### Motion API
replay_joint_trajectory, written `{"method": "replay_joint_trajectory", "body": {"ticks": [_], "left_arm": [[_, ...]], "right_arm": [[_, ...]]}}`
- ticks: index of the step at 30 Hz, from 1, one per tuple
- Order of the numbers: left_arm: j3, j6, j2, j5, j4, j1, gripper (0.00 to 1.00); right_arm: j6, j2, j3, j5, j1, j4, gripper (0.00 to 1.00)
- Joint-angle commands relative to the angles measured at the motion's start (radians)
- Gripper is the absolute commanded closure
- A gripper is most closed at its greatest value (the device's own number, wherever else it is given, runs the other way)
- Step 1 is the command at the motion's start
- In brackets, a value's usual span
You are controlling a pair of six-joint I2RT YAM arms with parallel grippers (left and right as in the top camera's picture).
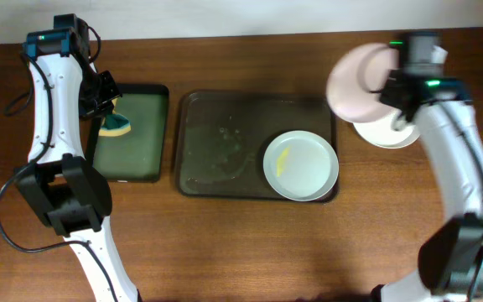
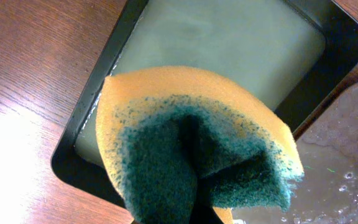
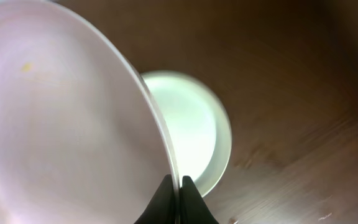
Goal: Clean dirty plates on tray and stack at the side
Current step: 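Place the pink plate onto the cream plate at the right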
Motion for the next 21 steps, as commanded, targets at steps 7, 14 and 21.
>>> {"method": "replay_joint_trajectory", "body": {"ticks": [7, 14, 21], "left_arm": [[0.001, 0.015, -0.041, 0.008, 0.009, 0.0, 1.0], [0.001, 0.016, -0.041, 0.008, 0.014, 0.0, 1.0], [-0.019, 0.016, -0.041, 0.008, 0.02, 0.0, 1.0]], "right_arm": [[0.08, 0.266, -0.002, -0.459, -0.326, -0.02, 0.96], [0.02, 0.234, -0.002, -0.652, -0.328, -0.004, 0.27], [-0.089, 0.051, -0.002, -0.698, -0.182, -0.253, 0.3]]}}
